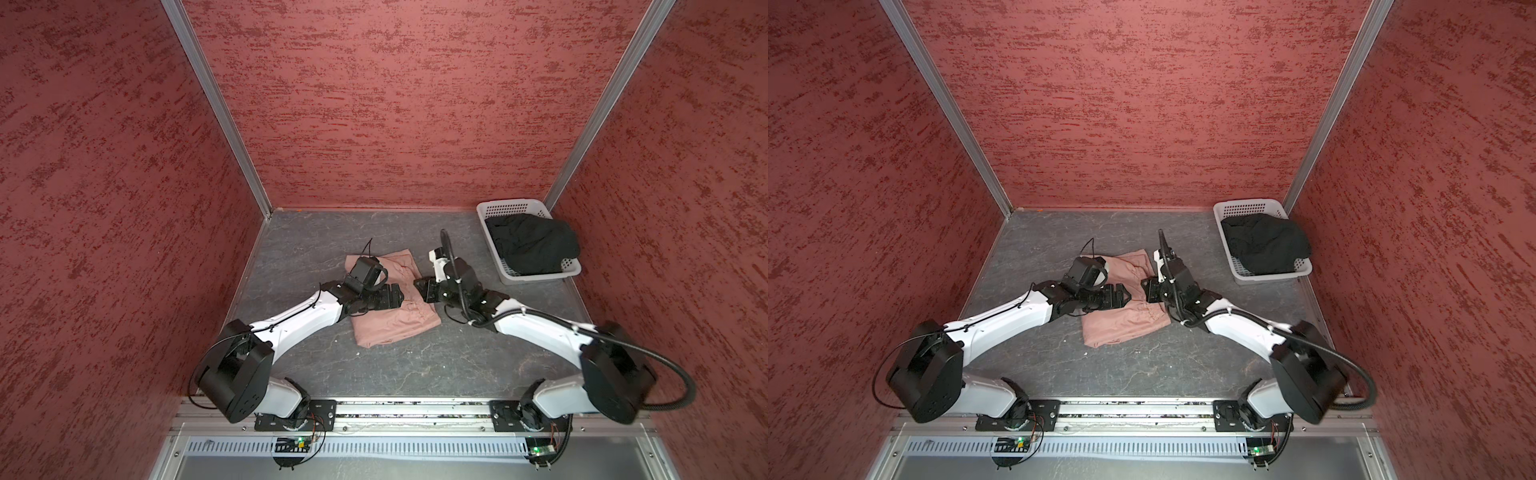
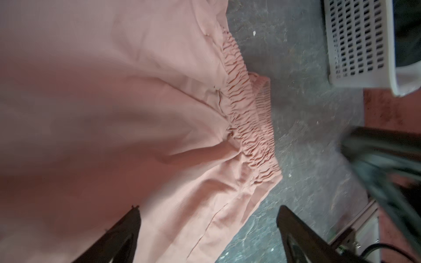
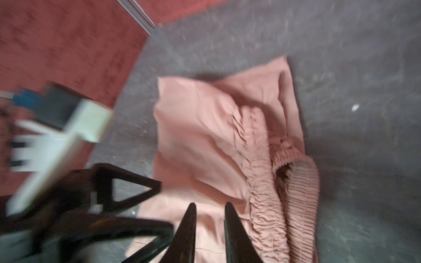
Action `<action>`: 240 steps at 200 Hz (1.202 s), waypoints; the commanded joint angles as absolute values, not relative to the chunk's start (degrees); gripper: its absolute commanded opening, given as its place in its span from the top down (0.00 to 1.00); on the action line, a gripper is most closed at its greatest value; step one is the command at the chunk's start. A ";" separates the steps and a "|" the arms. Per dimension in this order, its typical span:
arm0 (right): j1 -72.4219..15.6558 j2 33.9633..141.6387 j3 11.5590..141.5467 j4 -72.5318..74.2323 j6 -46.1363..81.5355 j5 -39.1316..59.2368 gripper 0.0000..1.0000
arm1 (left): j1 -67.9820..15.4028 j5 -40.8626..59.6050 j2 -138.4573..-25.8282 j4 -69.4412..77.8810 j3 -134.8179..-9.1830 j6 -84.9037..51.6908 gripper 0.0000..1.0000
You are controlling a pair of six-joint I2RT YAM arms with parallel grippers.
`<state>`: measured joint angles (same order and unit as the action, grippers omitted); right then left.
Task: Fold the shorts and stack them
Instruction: 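Drag the folded shorts farther from the robot with the left gripper while right withdraws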
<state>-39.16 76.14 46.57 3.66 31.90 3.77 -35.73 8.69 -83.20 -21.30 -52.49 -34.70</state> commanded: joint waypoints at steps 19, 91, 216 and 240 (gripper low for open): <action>-38.63 64.10 42.67 -3.55 30.74 -5.42 0.74 | -37.30 5.94 -91.45 -24.37 -59.06 -35.08 0.71; -38.21 51.33 34.38 -11.55 35.06 -7.81 0.75 | -34.85 6.98 -103.74 -31.82 -62.88 -31.46 1.00; -37.75 52.41 35.31 -12.70 34.21 -8.52 0.79 | -6.29 5.65 -118.18 -40.18 -80.69 -15.38 1.00; -37.61 50.71 35.42 -13.92 33.90 -9.12 0.79 | -0.98 4.58 -124.01 -43.27 -89.50 -12.75 1.00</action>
